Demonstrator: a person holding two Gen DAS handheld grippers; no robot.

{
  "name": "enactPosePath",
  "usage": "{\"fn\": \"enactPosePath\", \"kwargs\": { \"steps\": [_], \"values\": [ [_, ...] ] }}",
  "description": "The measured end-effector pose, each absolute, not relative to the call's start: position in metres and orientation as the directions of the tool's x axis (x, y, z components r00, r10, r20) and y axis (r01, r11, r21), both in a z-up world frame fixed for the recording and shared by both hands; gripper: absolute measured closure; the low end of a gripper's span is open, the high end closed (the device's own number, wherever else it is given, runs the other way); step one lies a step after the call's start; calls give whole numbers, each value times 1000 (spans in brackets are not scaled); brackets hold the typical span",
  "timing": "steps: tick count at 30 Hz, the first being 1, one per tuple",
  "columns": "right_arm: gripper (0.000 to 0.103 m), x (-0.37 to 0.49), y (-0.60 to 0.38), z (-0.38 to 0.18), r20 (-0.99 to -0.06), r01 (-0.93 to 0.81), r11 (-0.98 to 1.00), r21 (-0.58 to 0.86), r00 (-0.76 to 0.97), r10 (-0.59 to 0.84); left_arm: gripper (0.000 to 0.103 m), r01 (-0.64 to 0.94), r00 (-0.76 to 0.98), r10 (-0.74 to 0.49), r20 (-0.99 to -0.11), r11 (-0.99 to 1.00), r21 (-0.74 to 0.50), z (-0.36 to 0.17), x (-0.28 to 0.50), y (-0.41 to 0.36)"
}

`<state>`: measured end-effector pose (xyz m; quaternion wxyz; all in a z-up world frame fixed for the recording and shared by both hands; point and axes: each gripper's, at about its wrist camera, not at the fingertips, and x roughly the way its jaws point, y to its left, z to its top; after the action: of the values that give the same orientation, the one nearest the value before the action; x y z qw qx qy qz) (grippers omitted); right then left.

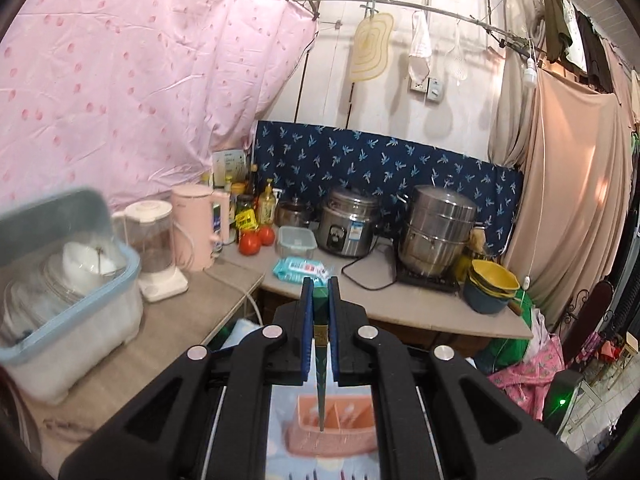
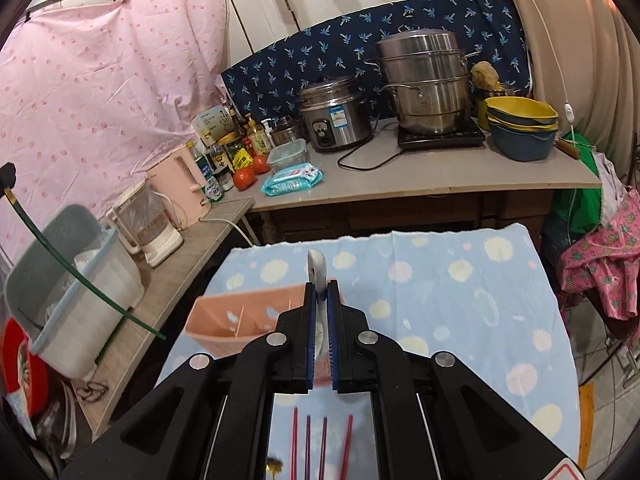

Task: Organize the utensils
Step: 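Lift the green chopstick and white spoon and drop both into the pink caddy, then return both open tools to the remaining chopsticks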

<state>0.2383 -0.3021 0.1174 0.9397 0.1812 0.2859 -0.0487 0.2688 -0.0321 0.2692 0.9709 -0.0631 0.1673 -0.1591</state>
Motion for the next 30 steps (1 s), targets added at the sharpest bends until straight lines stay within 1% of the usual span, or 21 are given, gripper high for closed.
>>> {"fn": "enactPosePath", "kwargs": {
  "steps": [4, 12, 17, 18, 19, 20, 21, 22, 23, 24, 26, 30],
  "values": [
    [97, 270, -302, 104, -582, 196, 931, 307, 813, 20, 97, 286, 880, -332, -339, 941, -180, 252, 298, -44],
    [97, 306, -302, 54, -672, 218, 932, 290, 740, 36, 96, 259, 840, -303, -450, 953, -158, 185, 334, -55],
    [96, 309, -301, 43, -680, 222, 934, 281, 733, 30, 96, 245, 821, -291, -491, 957, -156, 164, 340, -54],
    [92, 309, -300, 43, -678, 225, 935, 275, 735, 22, 96, 243, 817, -288, -499, 958, -155, 162, 342, -54],
    [81, 307, -299, 45, -674, 229, 936, 266, 739, 11, 94, 239, 815, -285, -504, 958, -155, 159, 341, -53],
    [73, 305, -299, 47, -666, 232, 937, 262, 746, 2, 85, 239, 811, -287, -509, 958, -159, 158, 341, -51],
    [60, 300, -298, 50, -656, 239, 936, 257, 755, -13, 72, 234, 812, -284, -510, 959, -162, 157, 340, -49],
    [57, 297, -297, 53, -650, 240, 938, 250, 760, -21, 66, 225, 815, -278, -508, 960, -165, 157, 338, -46],
    [57, 293, -297, 56, -647, 238, 940, 245, 762, -25, 59, 218, 820, -272, -503, 962, -166, 157, 335, -43],
    [57, 287, -296, 59, -642, 237, 942, 240, 766, -29, 57, 213, 822, -267, -503, 963, -163, 157, 332, -41],
    [57, 276, -296, 62, -638, 235, 942, 240, 770, -30, 57, 206, 823, -260, -505, 965, -160, 156, 325, -36],
    [50, 246, -294, 63, -628, 240, 942, 236, 777, -41, 57, 186, 817, -235, -527, 972, -144, 146, 302, -25]
  ]
}}
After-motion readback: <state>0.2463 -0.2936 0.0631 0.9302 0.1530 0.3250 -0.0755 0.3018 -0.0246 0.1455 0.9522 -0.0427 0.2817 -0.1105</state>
